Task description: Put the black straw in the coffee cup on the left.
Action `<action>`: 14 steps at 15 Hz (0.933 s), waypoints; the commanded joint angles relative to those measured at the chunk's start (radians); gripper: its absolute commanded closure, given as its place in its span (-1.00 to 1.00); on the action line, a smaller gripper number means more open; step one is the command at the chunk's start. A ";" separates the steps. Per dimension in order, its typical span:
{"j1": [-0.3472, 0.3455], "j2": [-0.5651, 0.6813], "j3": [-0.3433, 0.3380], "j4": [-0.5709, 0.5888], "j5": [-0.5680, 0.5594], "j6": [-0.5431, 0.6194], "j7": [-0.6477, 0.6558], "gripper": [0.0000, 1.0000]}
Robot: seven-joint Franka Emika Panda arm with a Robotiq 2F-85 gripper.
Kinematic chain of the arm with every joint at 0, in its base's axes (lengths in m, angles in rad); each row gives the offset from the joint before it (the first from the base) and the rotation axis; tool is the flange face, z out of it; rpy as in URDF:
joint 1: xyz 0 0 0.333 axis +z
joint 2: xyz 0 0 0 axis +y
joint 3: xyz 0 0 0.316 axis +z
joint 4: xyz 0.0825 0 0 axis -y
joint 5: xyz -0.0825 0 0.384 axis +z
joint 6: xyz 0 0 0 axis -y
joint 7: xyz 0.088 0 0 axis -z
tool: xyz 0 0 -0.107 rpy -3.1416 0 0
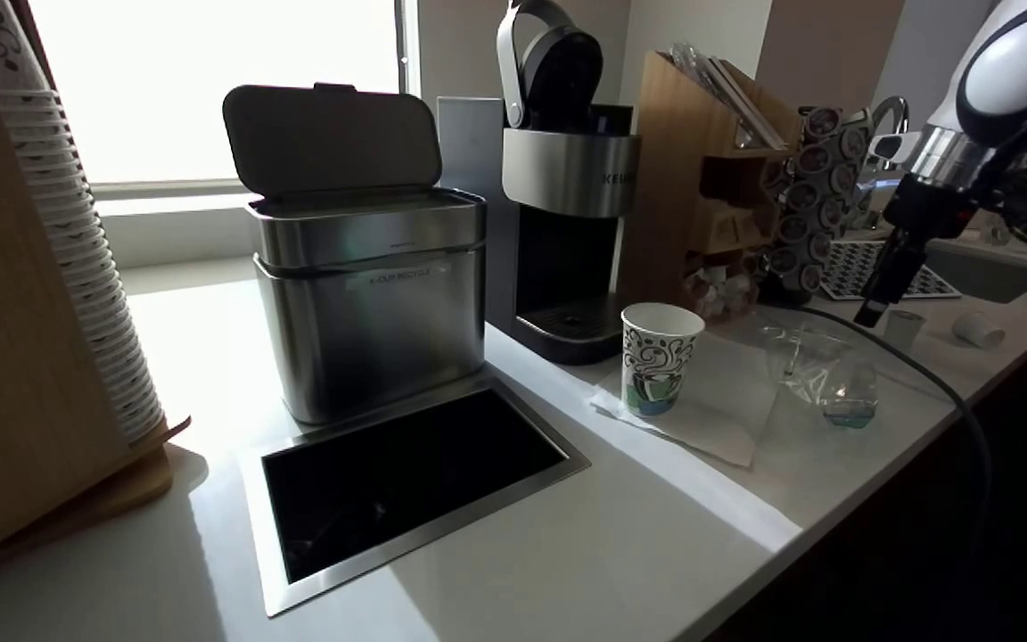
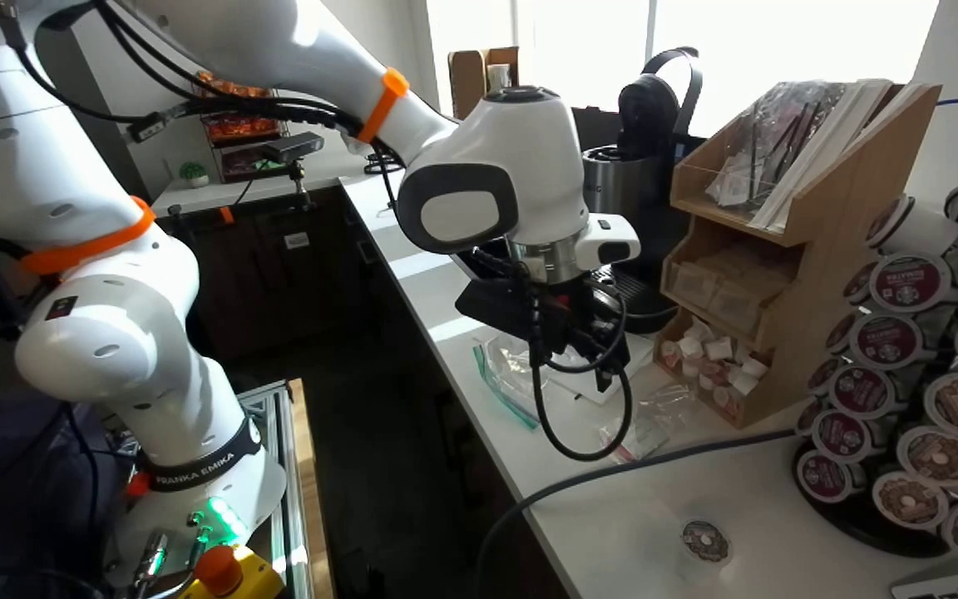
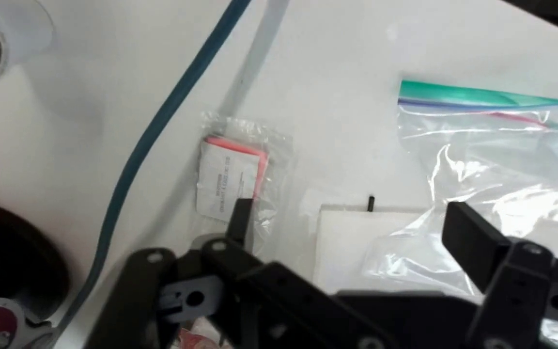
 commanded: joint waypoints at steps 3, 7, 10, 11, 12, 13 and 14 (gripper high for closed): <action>-0.017 0.046 0.036 0.026 0.081 0.002 -0.061 -1.00; -0.018 0.057 0.038 0.037 0.087 0.003 -0.067 -1.00; -0.008 0.075 0.052 0.025 0.143 0.038 -0.129 -1.00; -0.009 0.076 0.056 0.023 0.145 0.048 -0.133 -1.00; -0.011 0.075 0.060 0.022 0.153 0.051 -0.144 -1.00; -0.024 0.072 0.059 0.023 0.127 0.063 -0.127 -1.00; -0.031 0.060 0.053 0.025 0.142 0.059 -0.138 -1.00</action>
